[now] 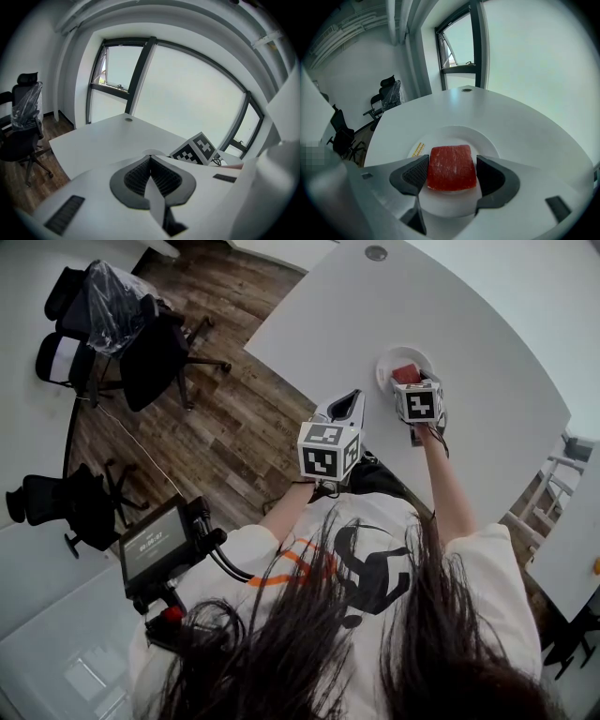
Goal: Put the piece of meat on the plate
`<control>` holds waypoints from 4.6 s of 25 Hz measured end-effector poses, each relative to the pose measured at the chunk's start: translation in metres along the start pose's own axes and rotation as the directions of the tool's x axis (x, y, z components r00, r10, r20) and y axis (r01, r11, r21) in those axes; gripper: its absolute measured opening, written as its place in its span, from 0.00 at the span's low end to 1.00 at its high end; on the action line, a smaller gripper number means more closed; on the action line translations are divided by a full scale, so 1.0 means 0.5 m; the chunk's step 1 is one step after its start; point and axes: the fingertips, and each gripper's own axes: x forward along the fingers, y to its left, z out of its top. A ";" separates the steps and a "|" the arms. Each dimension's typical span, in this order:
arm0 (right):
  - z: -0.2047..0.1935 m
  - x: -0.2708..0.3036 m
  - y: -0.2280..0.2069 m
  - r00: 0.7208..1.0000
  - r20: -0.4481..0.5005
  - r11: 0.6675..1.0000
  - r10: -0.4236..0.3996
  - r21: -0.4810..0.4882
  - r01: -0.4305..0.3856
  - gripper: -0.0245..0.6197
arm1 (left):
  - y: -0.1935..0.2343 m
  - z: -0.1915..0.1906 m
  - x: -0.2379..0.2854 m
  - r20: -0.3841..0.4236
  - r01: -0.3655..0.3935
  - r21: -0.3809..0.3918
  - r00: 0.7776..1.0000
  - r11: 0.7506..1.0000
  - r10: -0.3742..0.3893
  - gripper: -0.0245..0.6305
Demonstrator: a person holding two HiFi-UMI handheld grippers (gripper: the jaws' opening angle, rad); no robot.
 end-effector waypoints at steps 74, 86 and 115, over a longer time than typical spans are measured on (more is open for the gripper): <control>-0.374 -0.581 0.388 0.940 0.337 0.802 -0.043 0.573 -0.169 0.07 | -0.177 -0.293 -0.406 0.002 0.201 0.045 0.980 0.979 -0.201 0.04; -0.600 -0.739 0.344 0.926 0.377 0.799 0.000 0.557 -0.227 0.07 | -0.369 -0.455 -0.515 0.025 0.131 0.052 0.991 0.990 -0.133 0.04; -0.724 -0.866 0.522 0.895 0.437 0.762 0.087 0.549 -0.343 0.07 | -0.365 -0.605 -0.758 0.028 0.026 0.065 0.999 0.998 -0.028 0.04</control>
